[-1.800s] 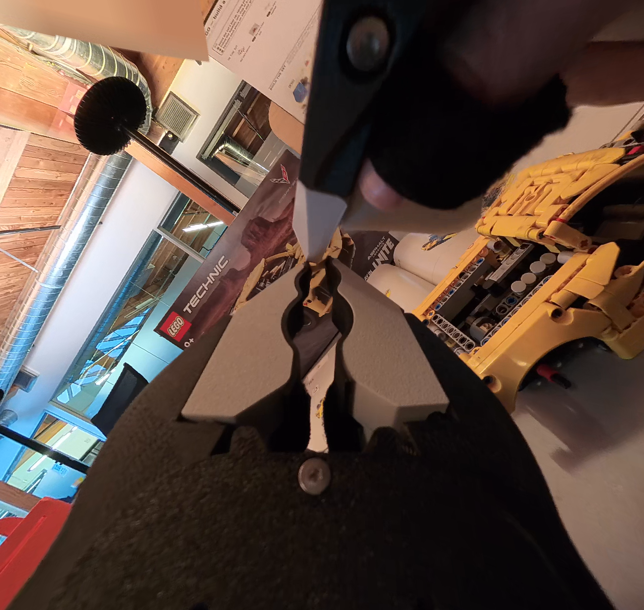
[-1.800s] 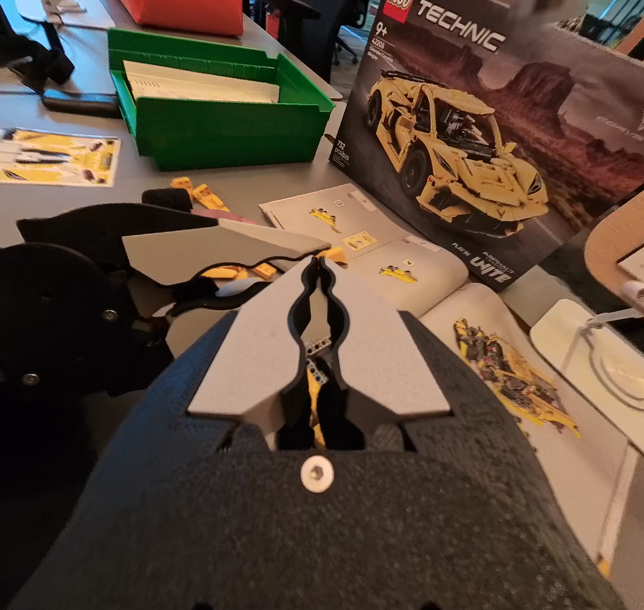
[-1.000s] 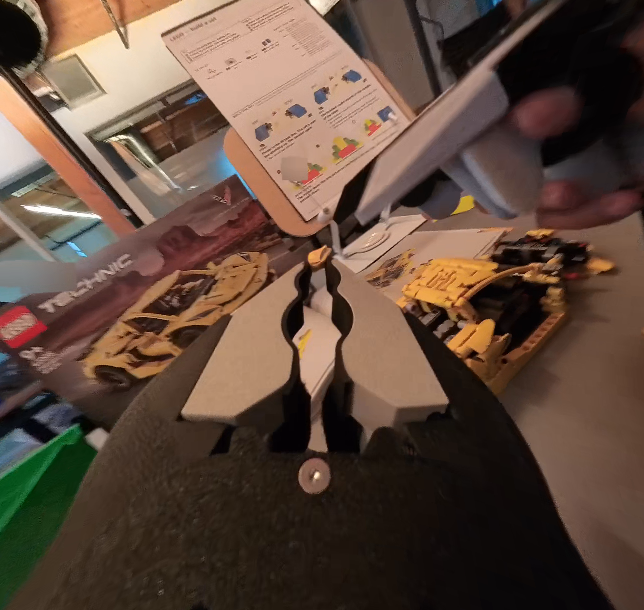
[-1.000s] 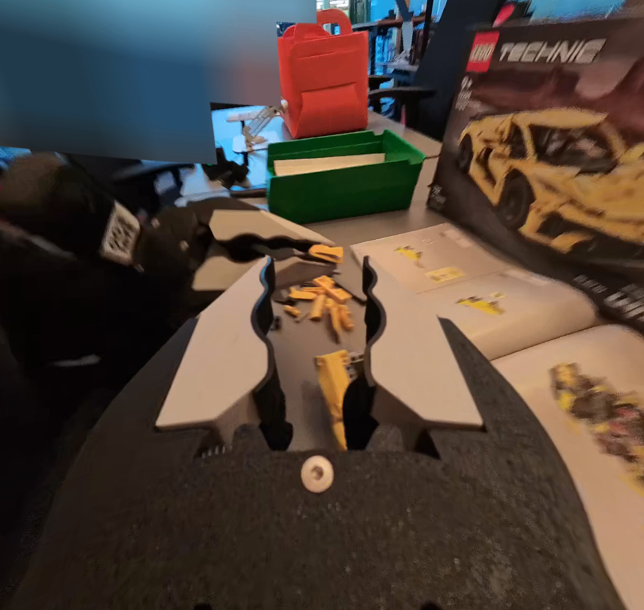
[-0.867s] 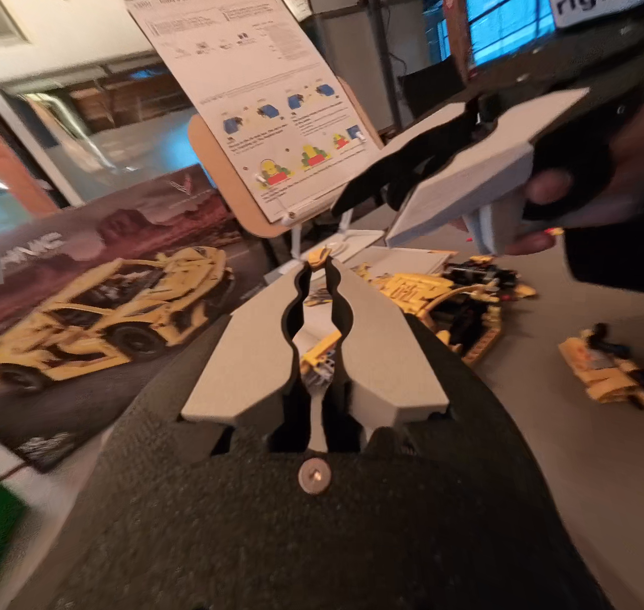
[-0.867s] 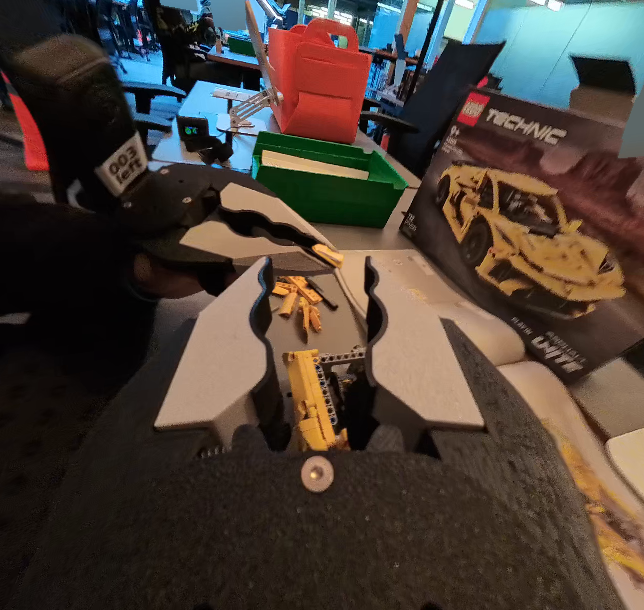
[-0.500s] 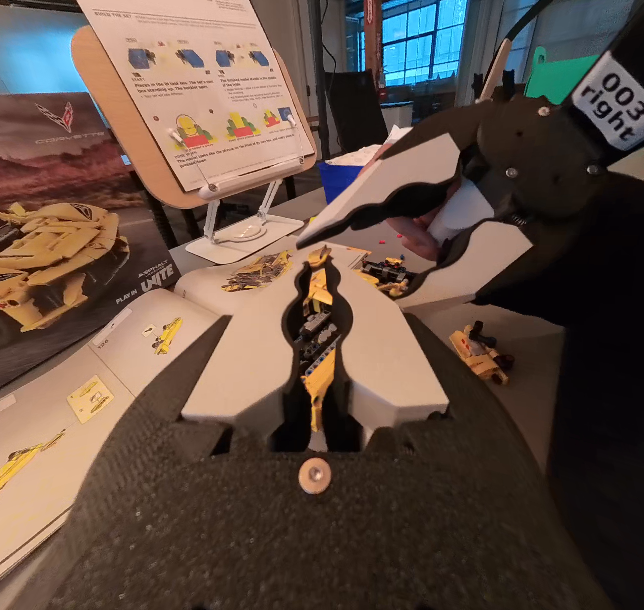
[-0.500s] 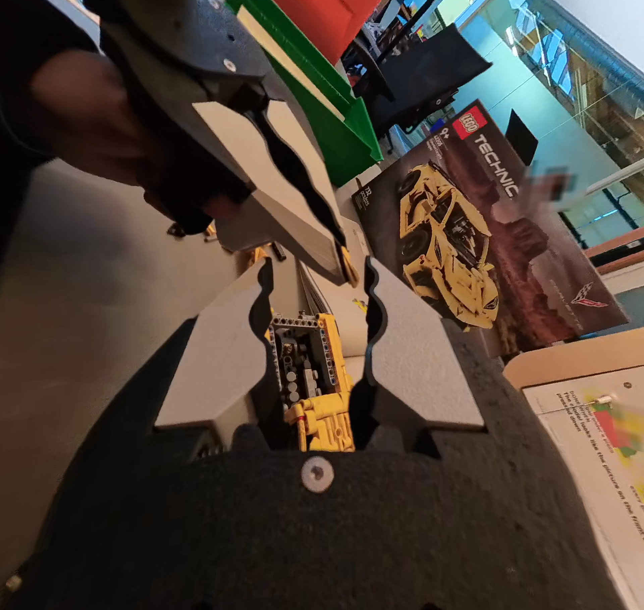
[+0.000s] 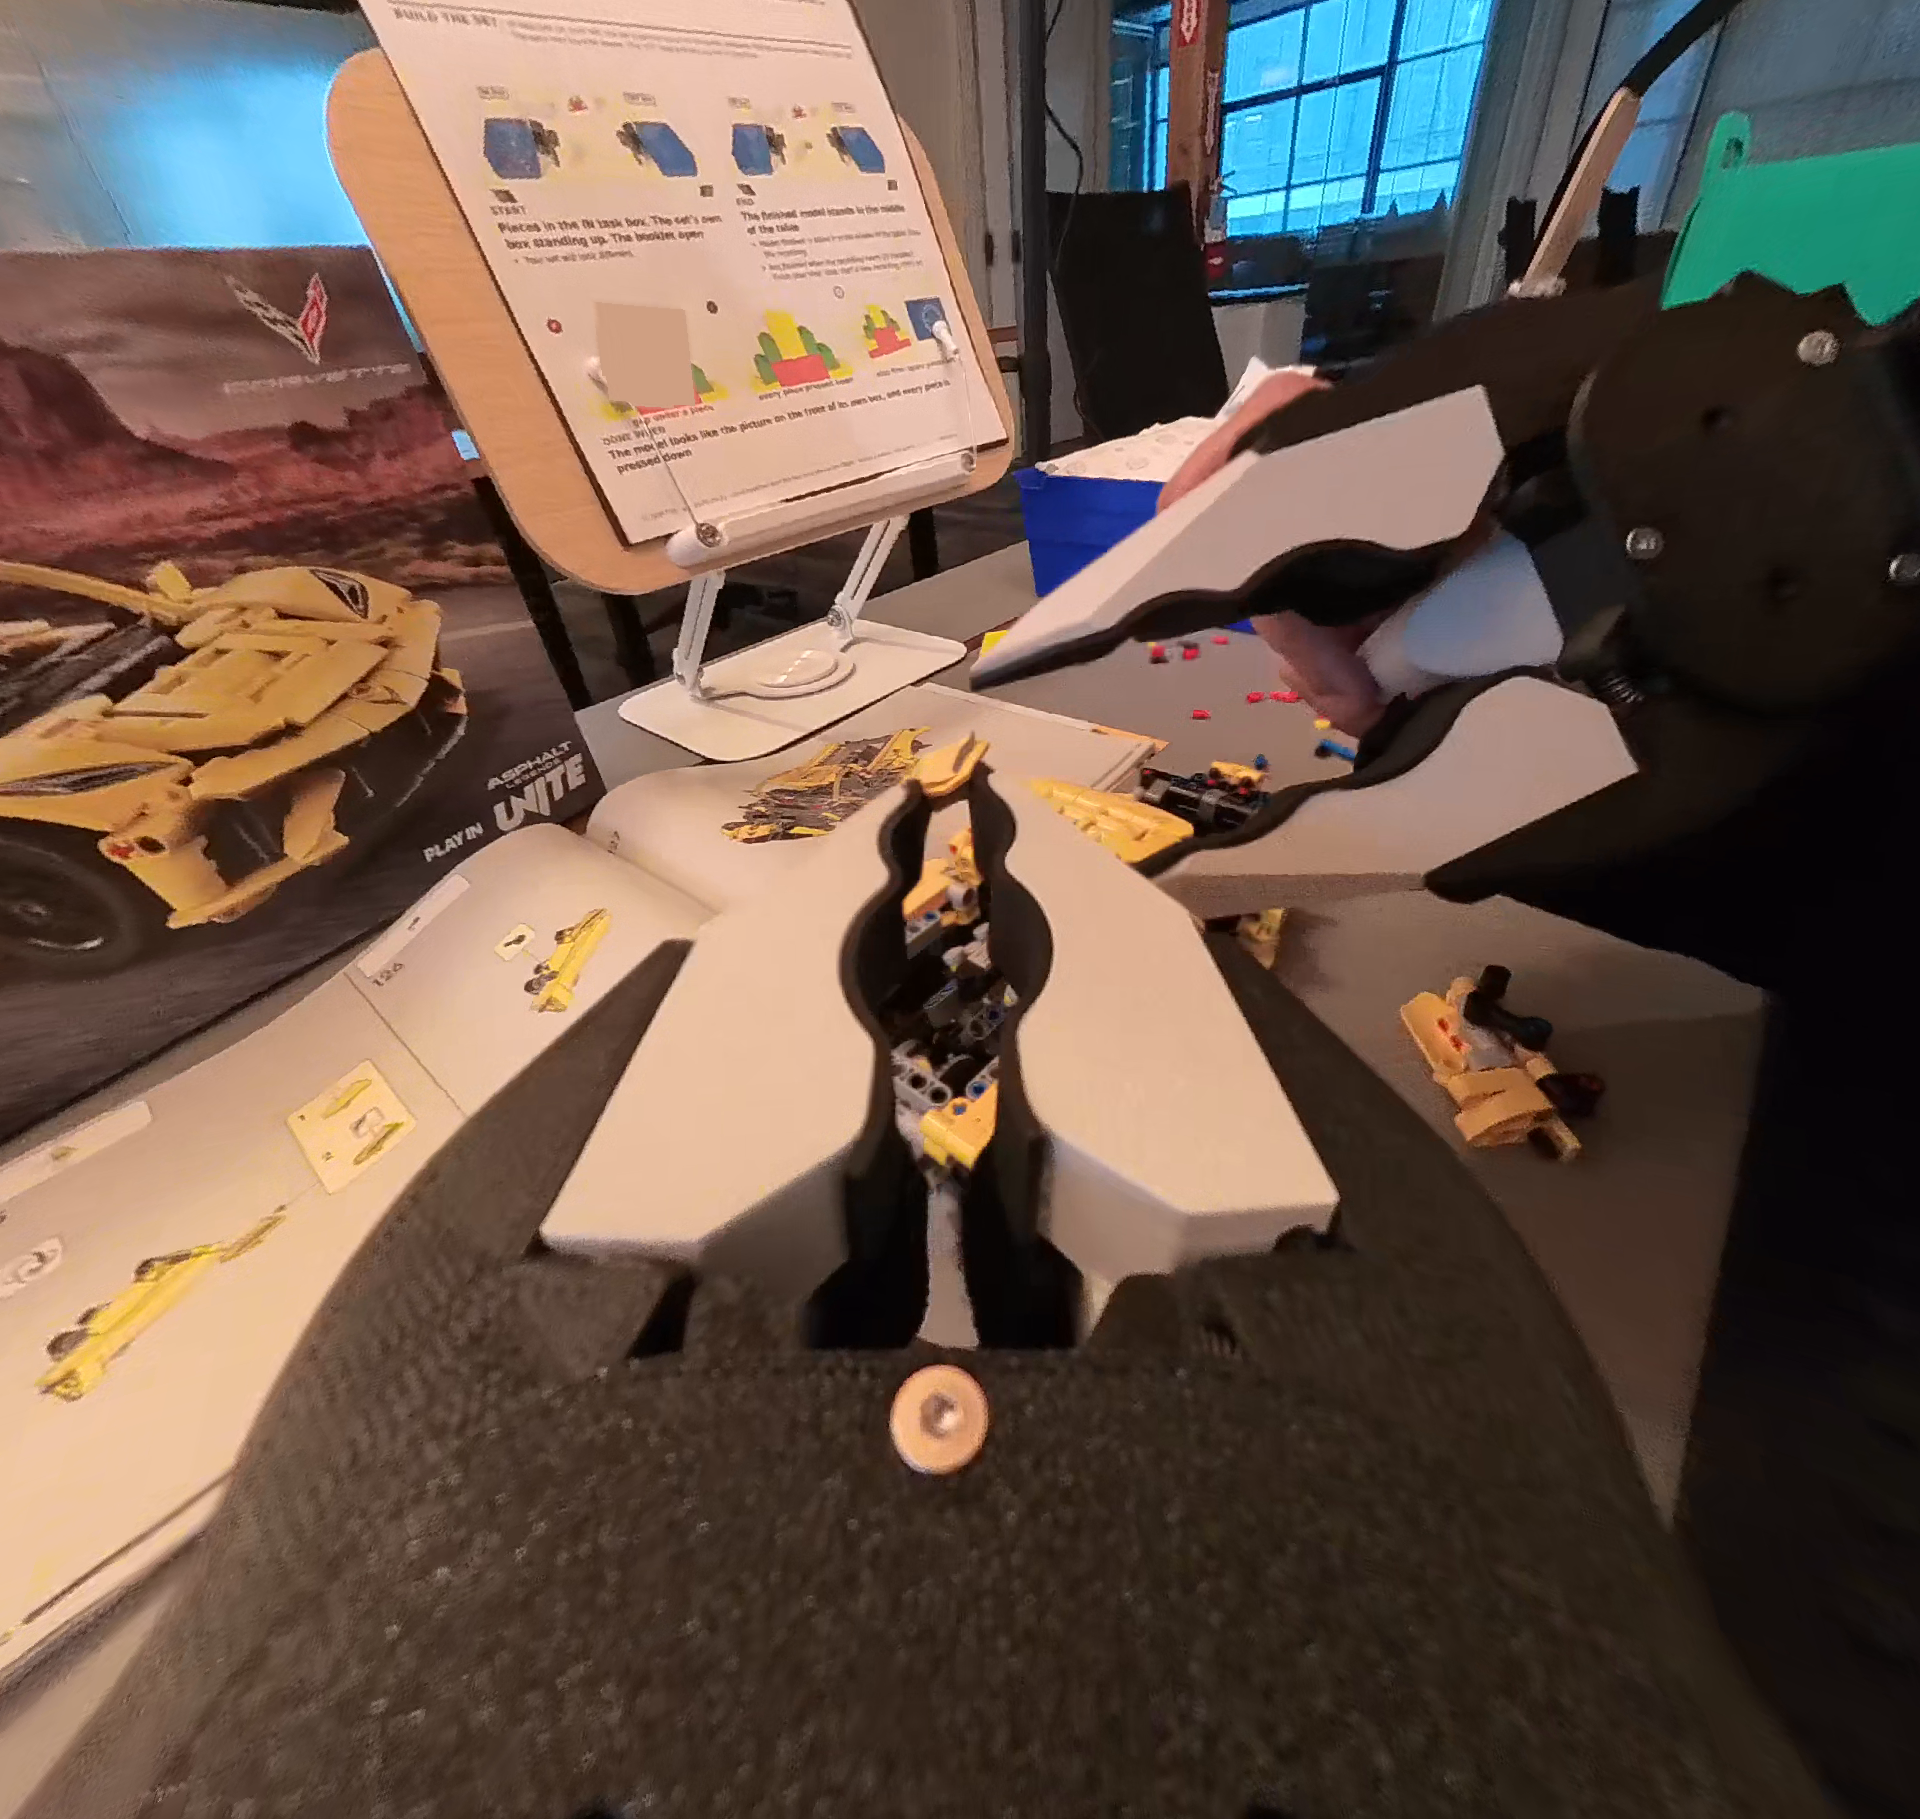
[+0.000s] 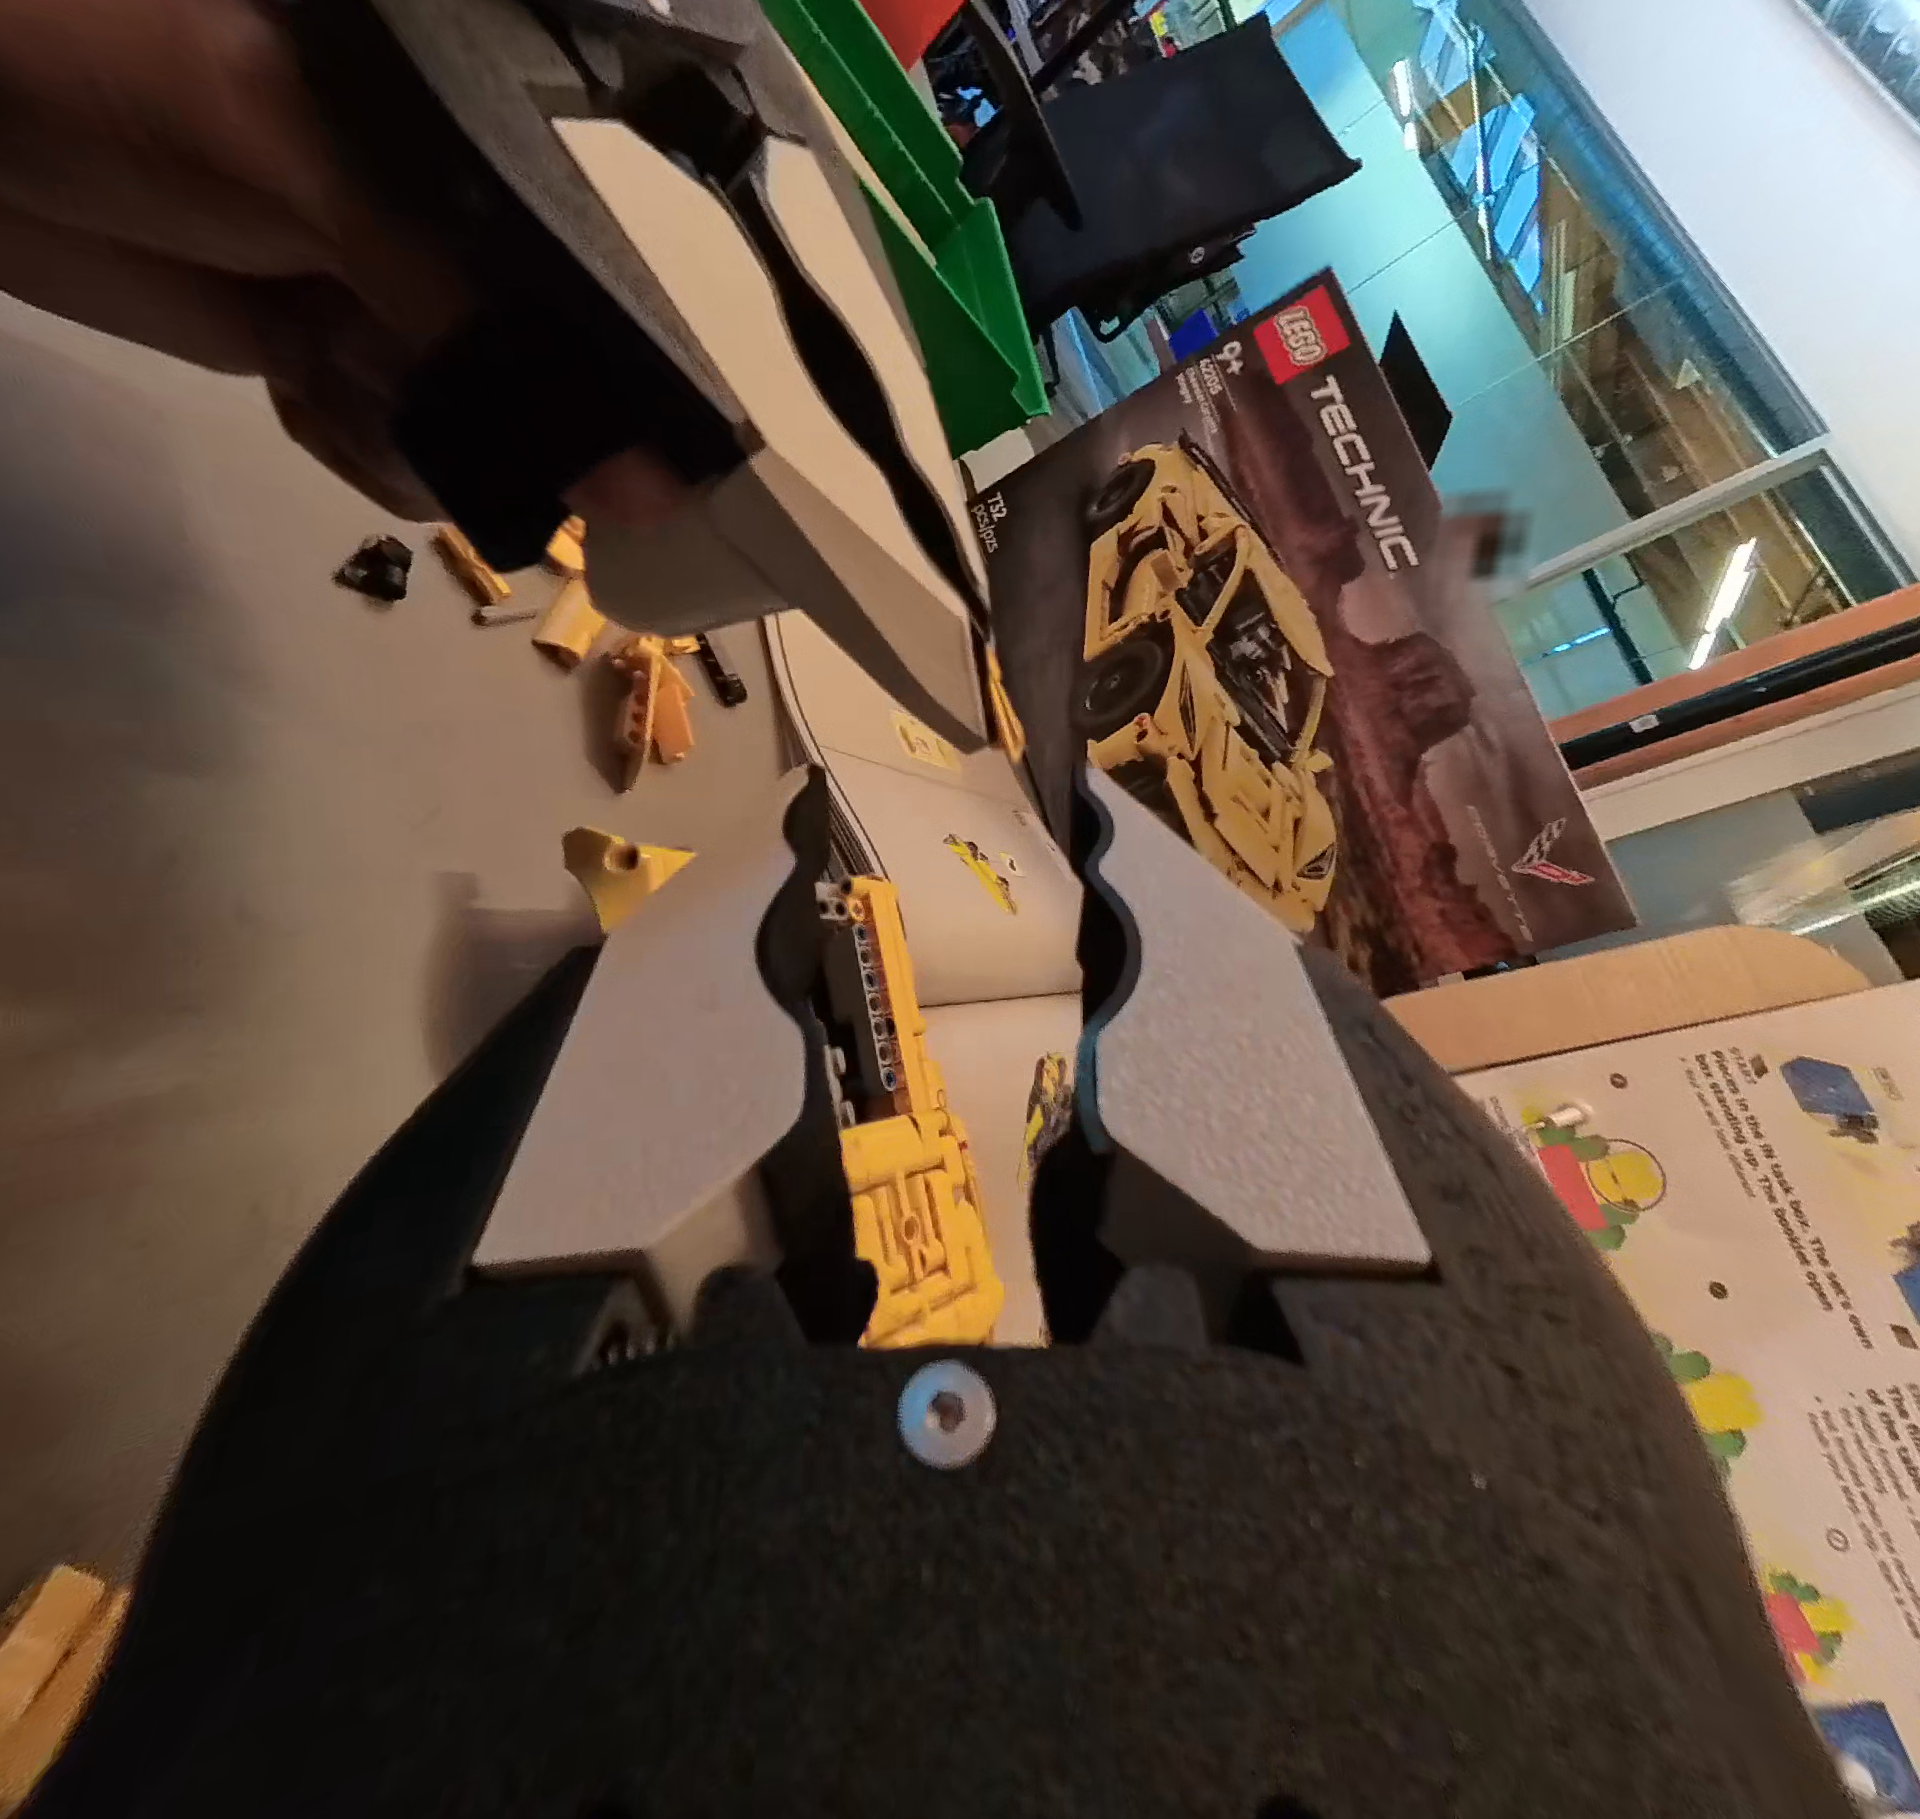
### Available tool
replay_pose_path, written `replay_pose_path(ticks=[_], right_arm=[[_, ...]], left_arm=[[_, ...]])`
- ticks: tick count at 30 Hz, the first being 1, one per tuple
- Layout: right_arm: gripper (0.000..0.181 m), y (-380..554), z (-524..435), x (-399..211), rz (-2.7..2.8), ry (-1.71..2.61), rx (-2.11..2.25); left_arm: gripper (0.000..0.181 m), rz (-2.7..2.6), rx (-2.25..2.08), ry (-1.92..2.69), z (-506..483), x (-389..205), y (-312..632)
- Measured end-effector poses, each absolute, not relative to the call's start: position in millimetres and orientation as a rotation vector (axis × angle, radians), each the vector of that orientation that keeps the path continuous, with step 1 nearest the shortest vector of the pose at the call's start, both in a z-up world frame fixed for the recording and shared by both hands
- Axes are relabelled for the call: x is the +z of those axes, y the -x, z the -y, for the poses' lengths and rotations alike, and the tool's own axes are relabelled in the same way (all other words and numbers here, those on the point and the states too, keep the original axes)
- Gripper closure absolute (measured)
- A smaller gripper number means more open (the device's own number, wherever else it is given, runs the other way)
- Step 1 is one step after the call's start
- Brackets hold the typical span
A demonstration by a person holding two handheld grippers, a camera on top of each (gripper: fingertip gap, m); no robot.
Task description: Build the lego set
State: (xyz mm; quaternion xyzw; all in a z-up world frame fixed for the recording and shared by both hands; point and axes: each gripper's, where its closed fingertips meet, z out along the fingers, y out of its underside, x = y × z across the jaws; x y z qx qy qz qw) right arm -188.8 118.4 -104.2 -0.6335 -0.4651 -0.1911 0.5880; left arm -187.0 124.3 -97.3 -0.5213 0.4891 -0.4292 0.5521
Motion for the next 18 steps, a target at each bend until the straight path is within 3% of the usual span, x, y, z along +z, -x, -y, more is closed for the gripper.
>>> replay_pose_path(ticks=[18], right_arm=[[0.141, 197.8, -121.1, -110.1, 1.123, 1.46, -0.498]], left_arm=[[0.173, -1.181, -0.954, 1.234, -125.9, -101.3, 185.5]])
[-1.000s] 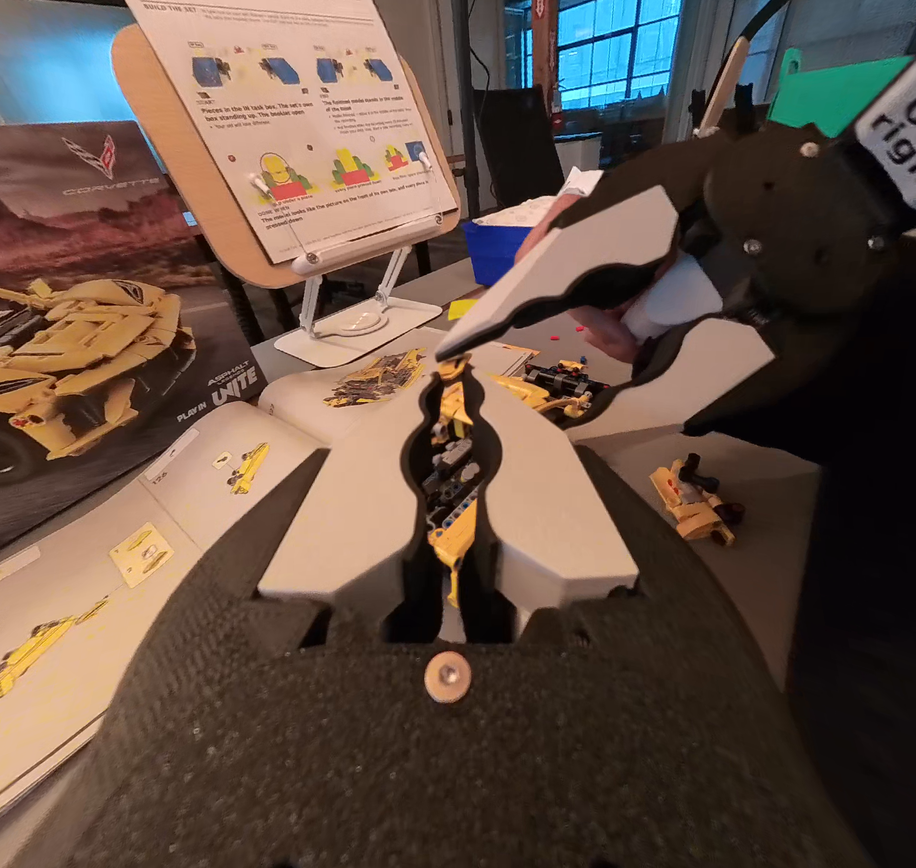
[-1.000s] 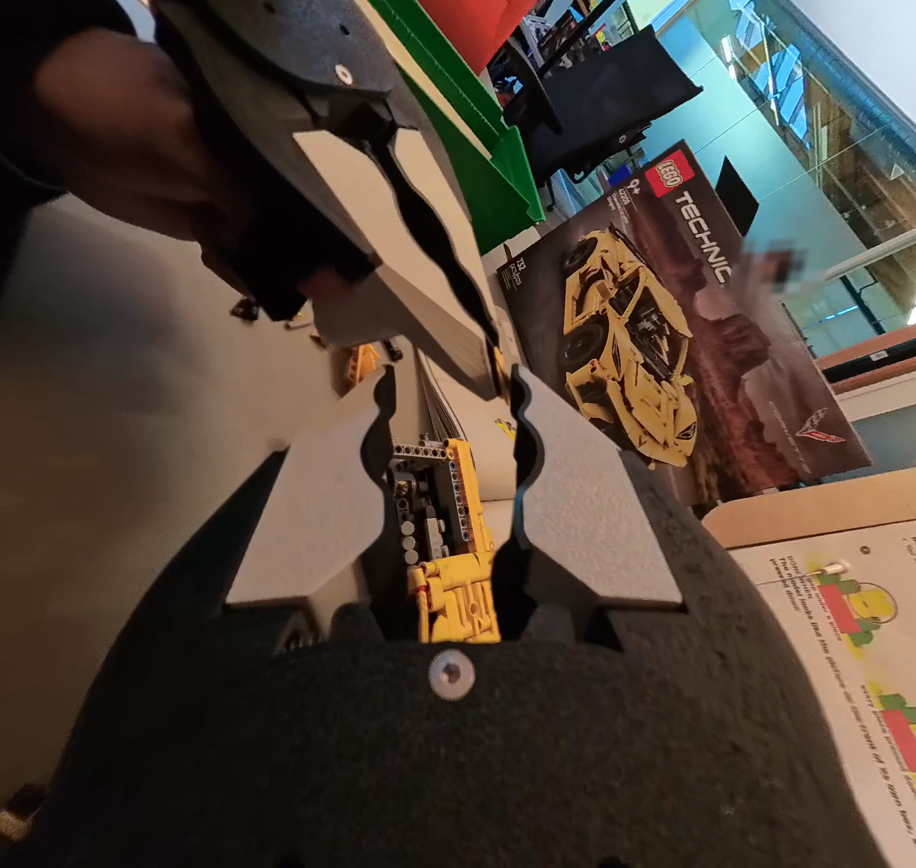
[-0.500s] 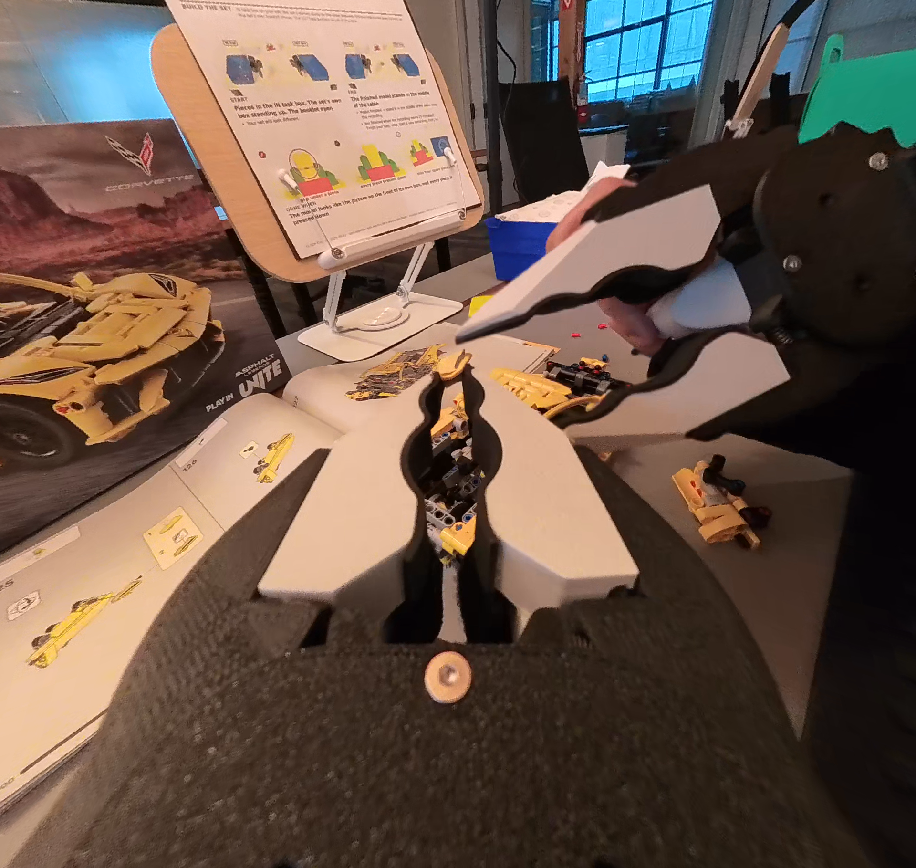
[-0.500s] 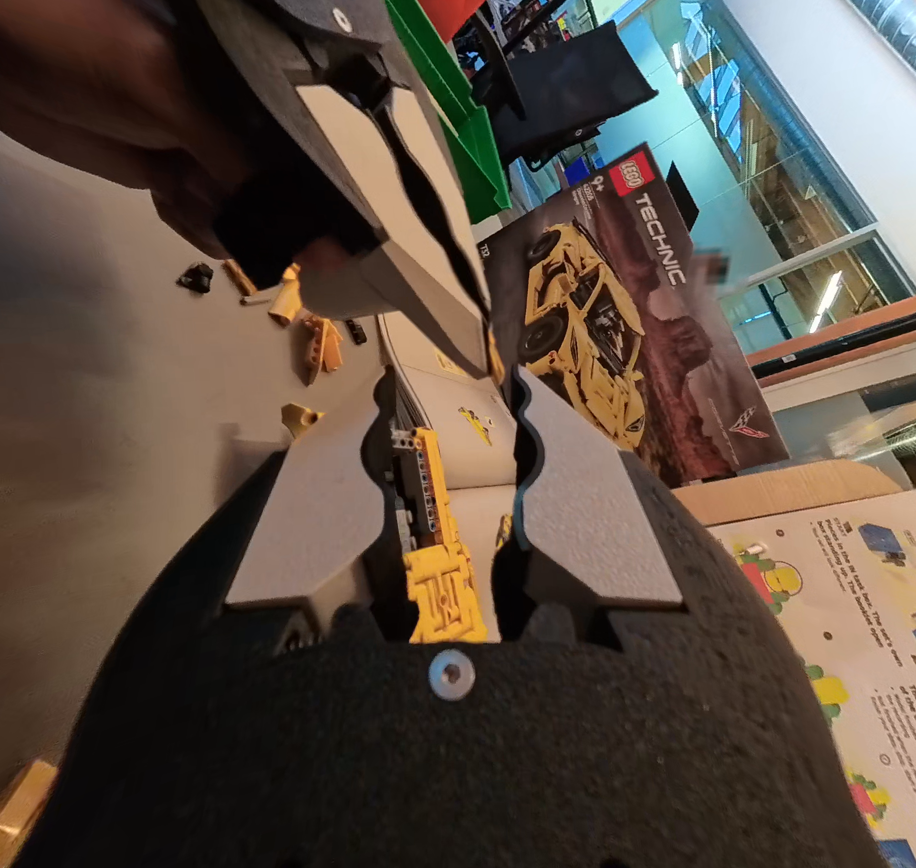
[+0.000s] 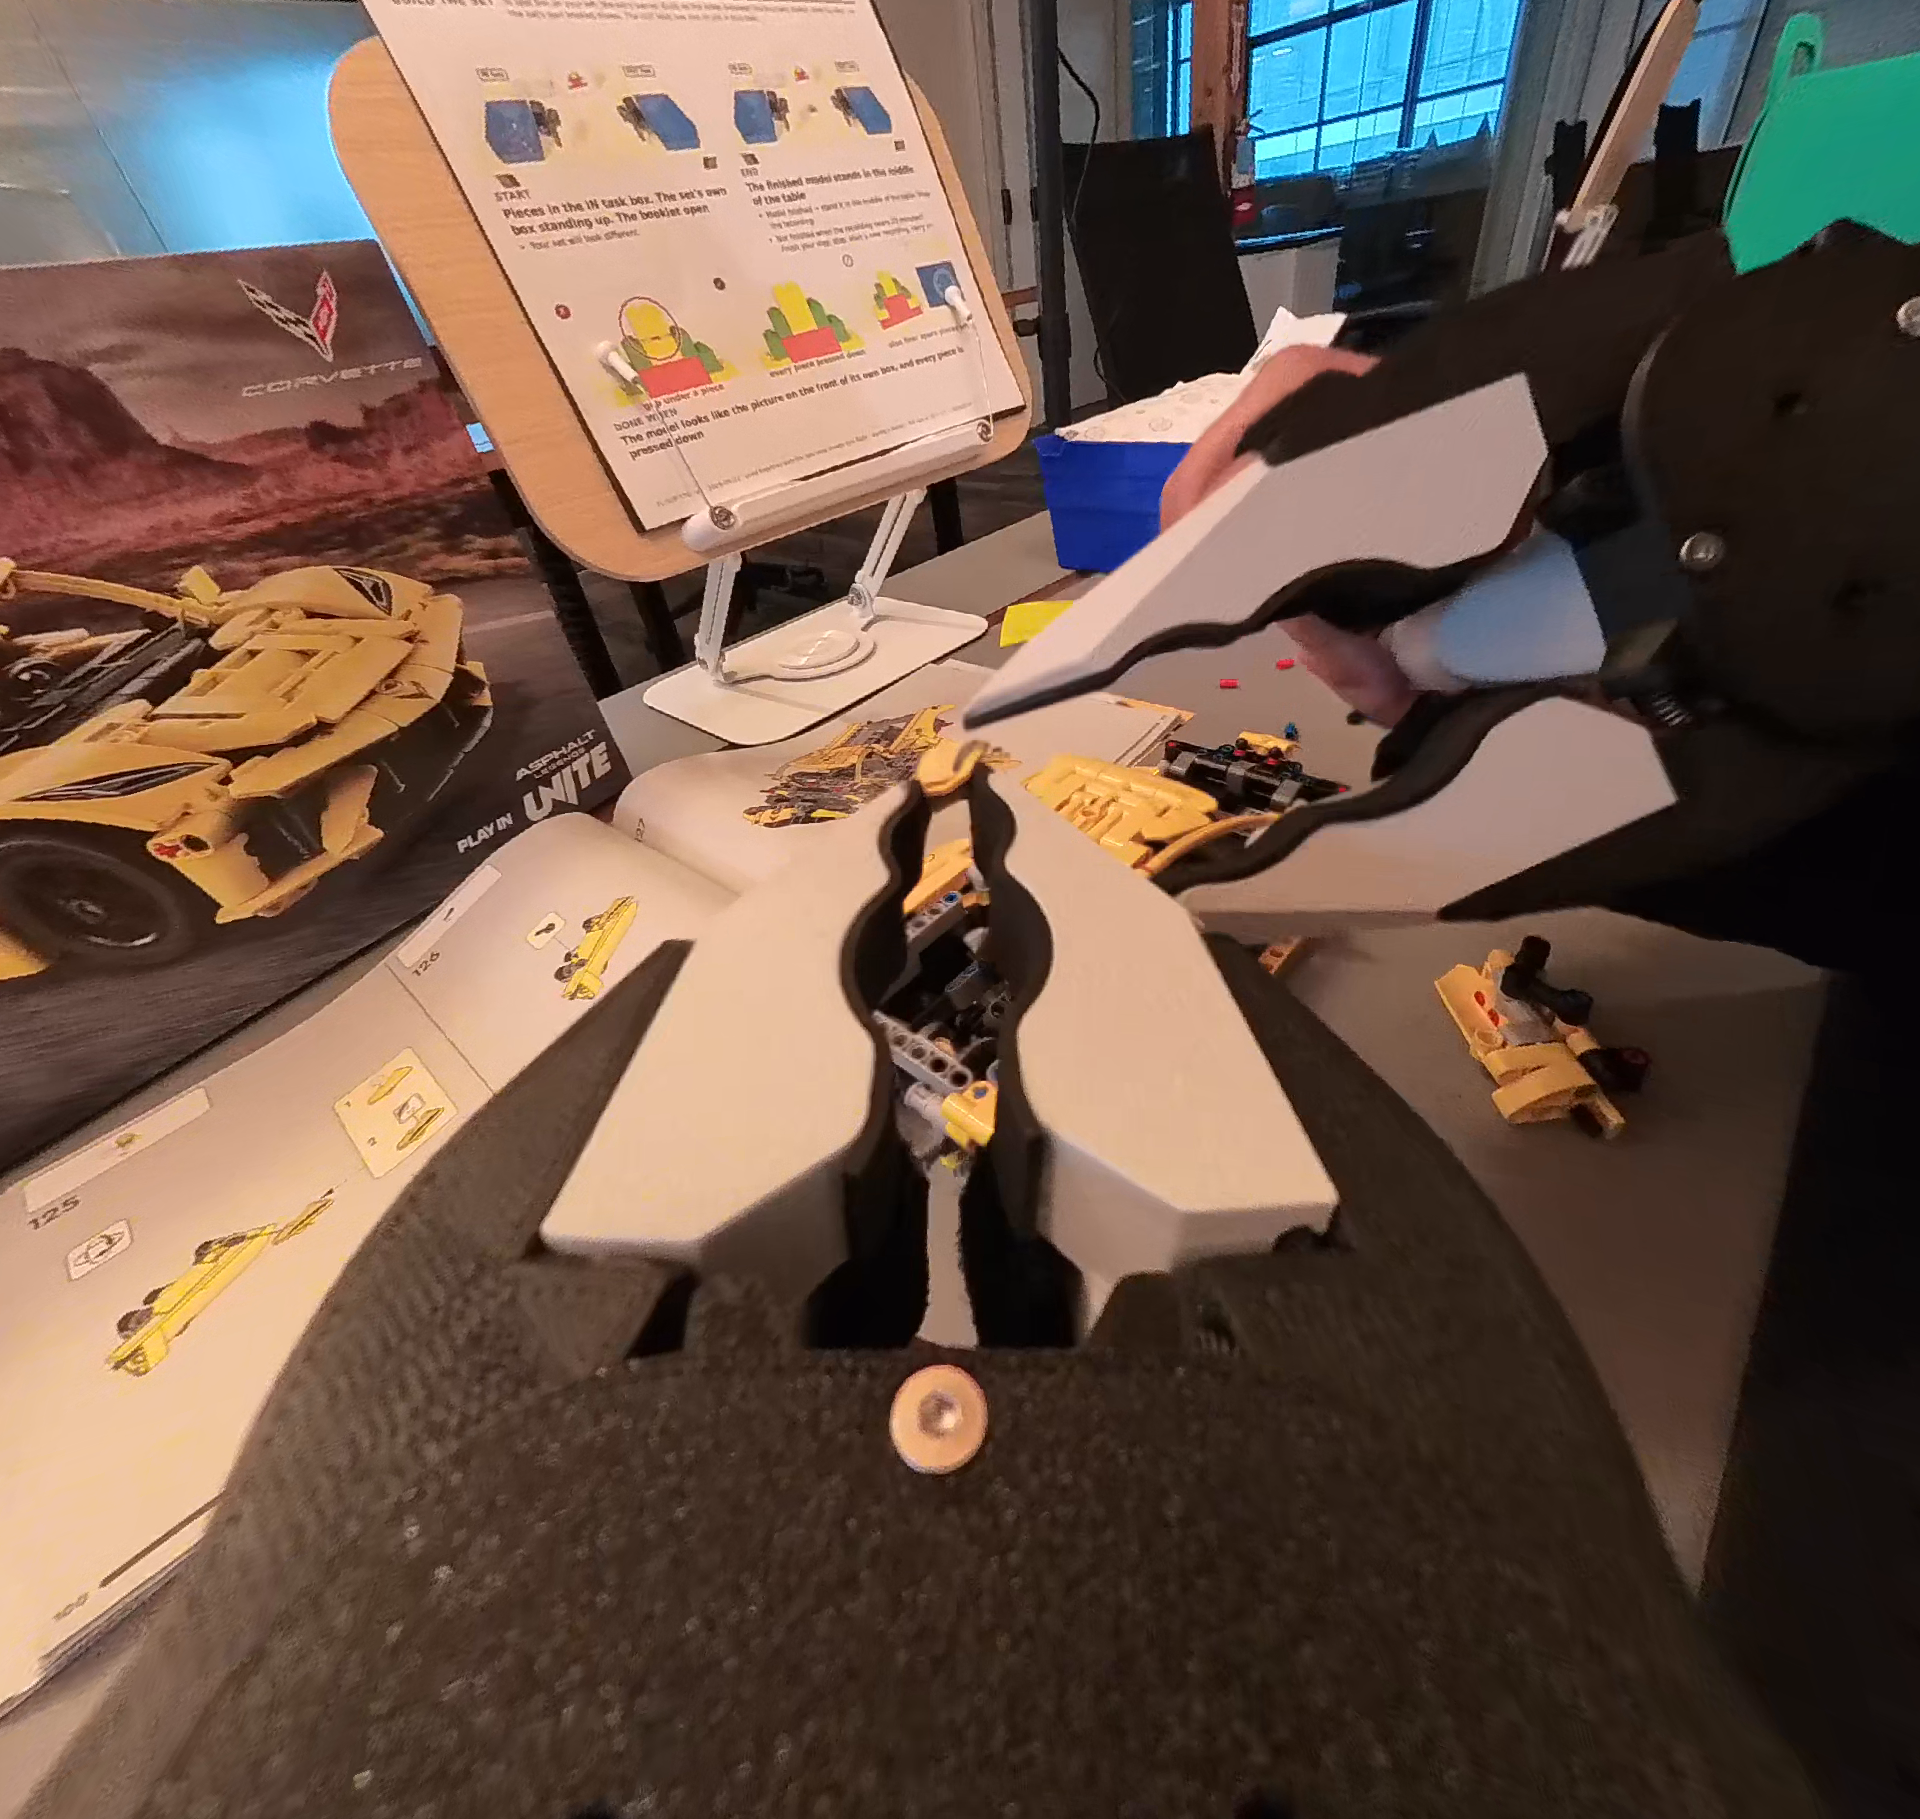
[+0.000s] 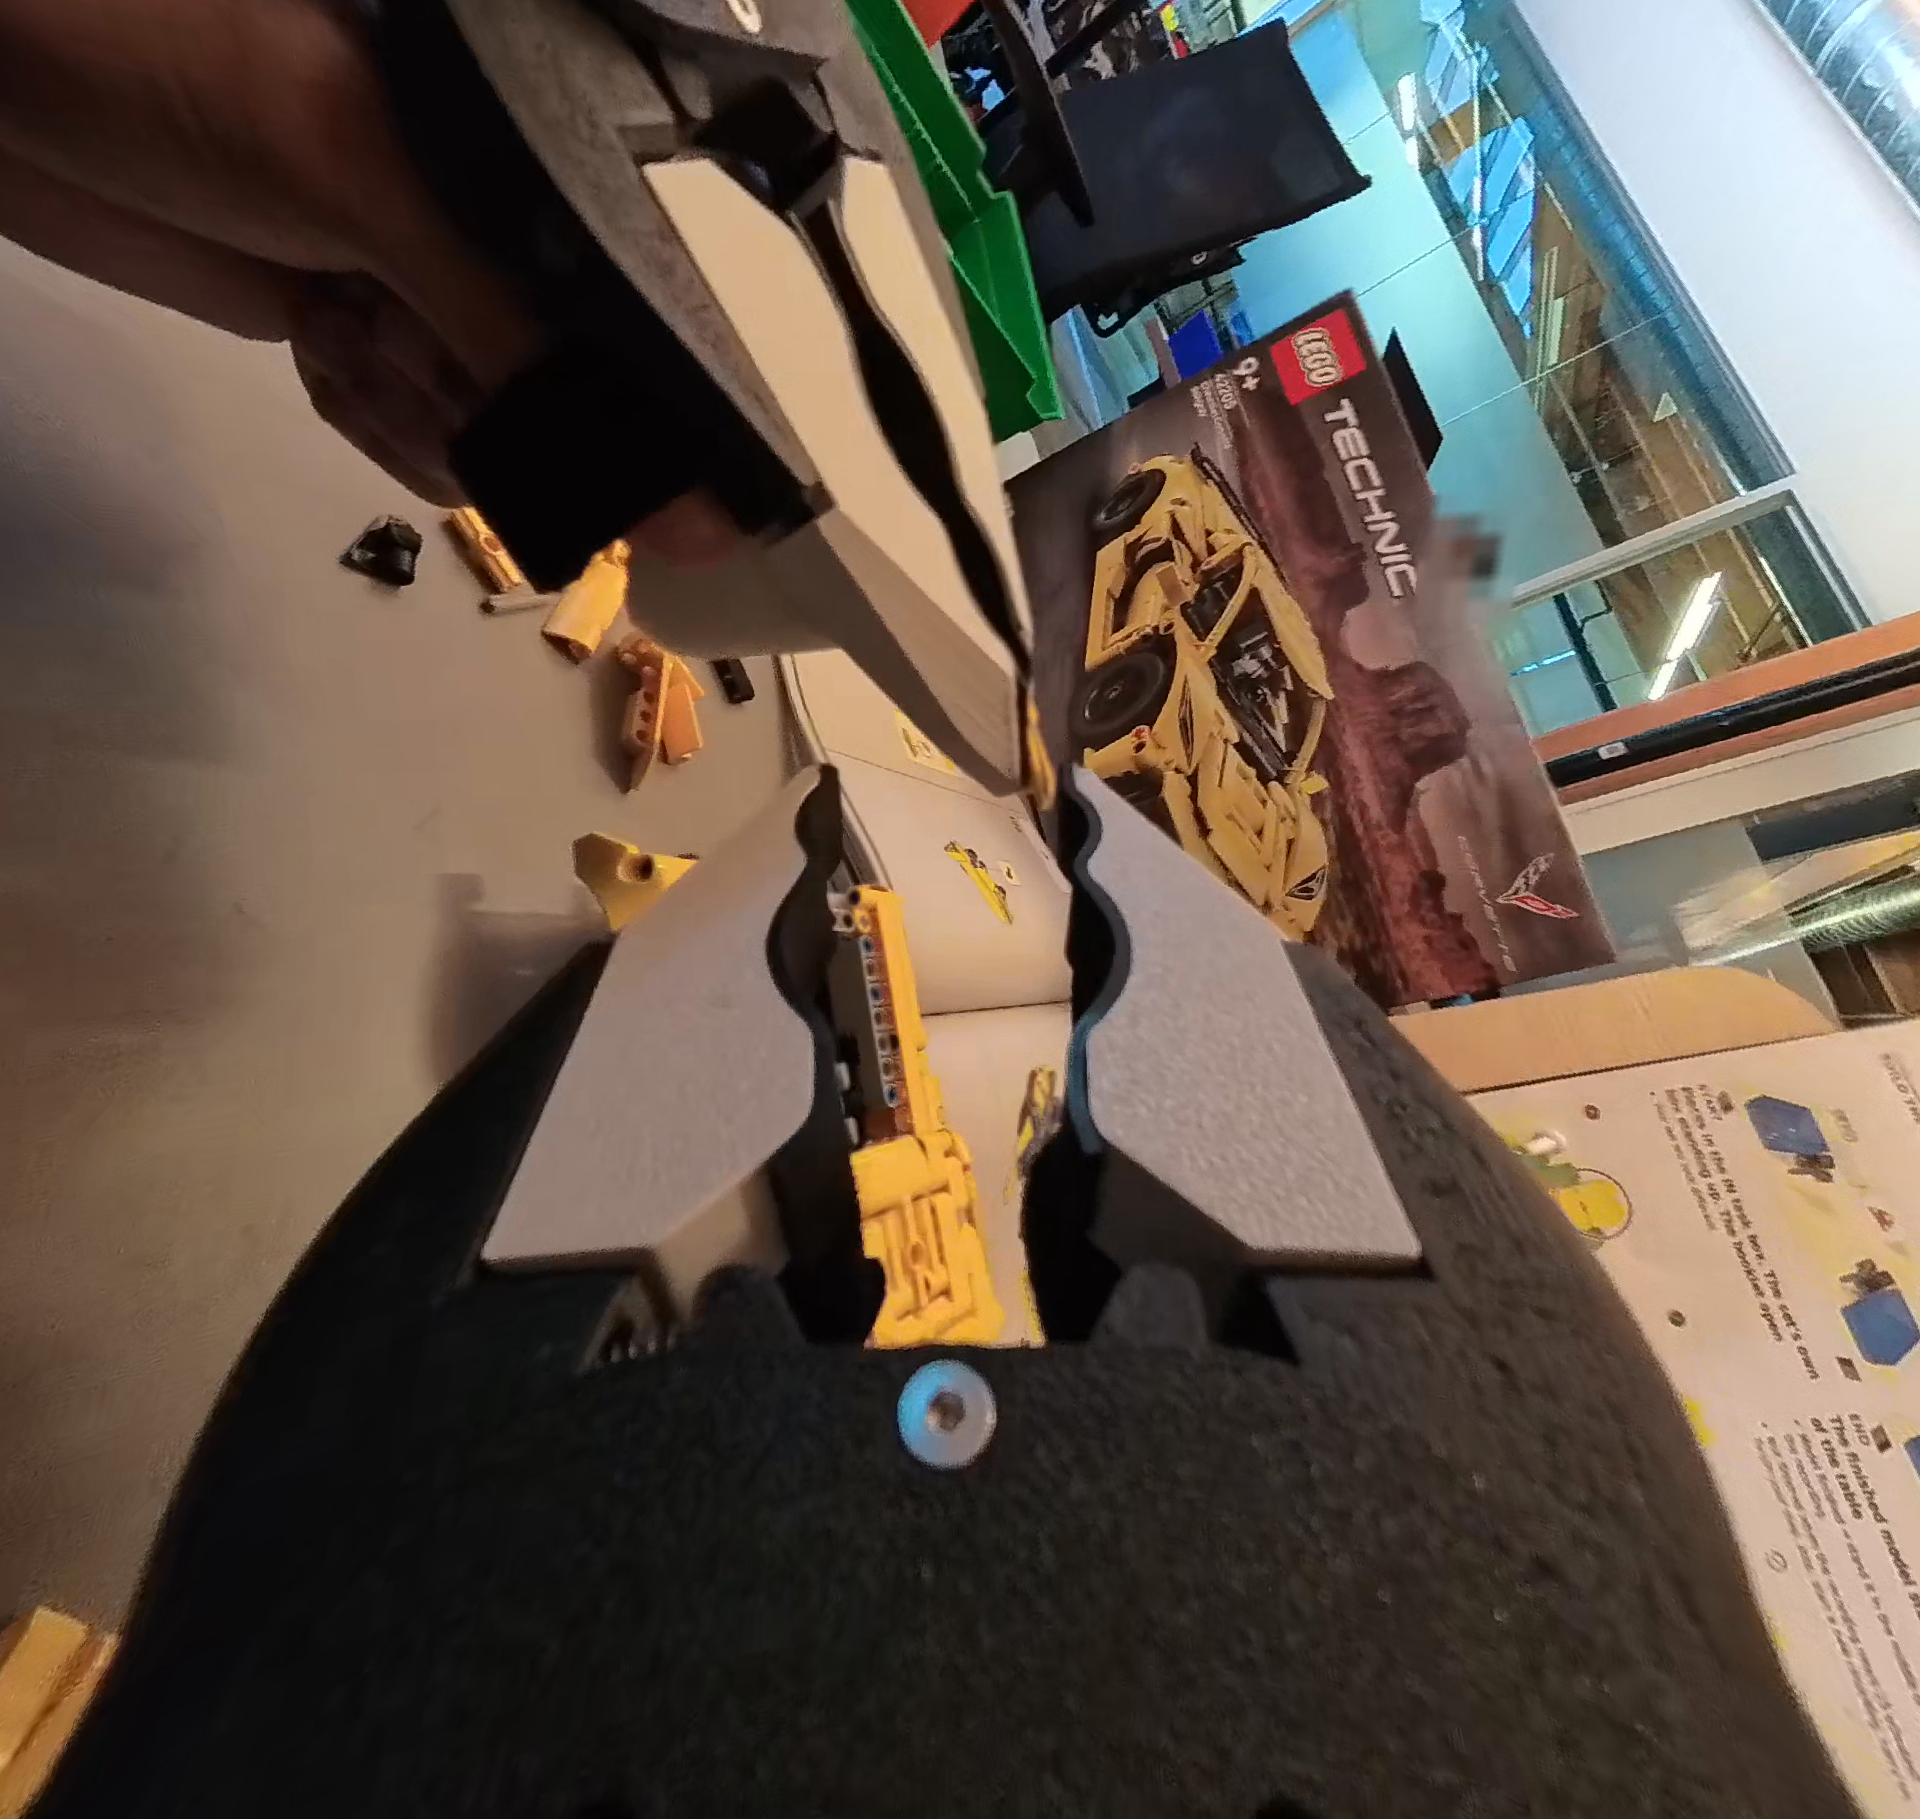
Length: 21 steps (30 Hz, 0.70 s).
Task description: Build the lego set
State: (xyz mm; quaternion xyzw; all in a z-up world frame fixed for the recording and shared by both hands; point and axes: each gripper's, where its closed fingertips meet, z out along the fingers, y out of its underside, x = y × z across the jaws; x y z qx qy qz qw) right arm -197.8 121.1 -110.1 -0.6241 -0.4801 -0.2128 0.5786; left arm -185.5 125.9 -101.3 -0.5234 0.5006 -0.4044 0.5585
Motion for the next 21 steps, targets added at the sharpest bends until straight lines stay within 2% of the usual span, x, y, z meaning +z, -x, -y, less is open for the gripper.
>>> replay_pose_path(ticks=[7, 10, 14, 18, 20, 21], right_arm=[[0.145, 192.2, -120.4, -110.9, 1.119, 1.479, -0.503], [0.144, 177.7, -122.7, -104.1, 0.972, 1.549, -0.335], [0.142, 173.5, -107.4, -91.4, 0.692, 1.706, 0.425], [0.144, 169.8, -84.5, -56.7, 0.43, 1.621, 1.261], [0.153, 175.0, -78.3, -57.4, 0.394, 1.618, 1.55], [0.147, 181.2, -73.2, -58.5, 0.416, 1.615, 1.671]], left_arm=[[0.173, -1.158, -0.944, 1.226, -128.4, -97.3, 188.3], [0.173, -1.191, -0.849, 1.167, -125.6, -96.7, 188.0], [0.172, -1.21, -0.763, 0.97, -110.0, -83.1, 188.2], [0.173, -1.195, -0.787, 0.768, -90.1, -65.6, 193.4], [0.172, -1.221, -0.788, 0.689, -77.5, -64.0, 193.3], [0.172, -1.235, -0.775, 0.659, -73.0, -64.8, 192.5]])
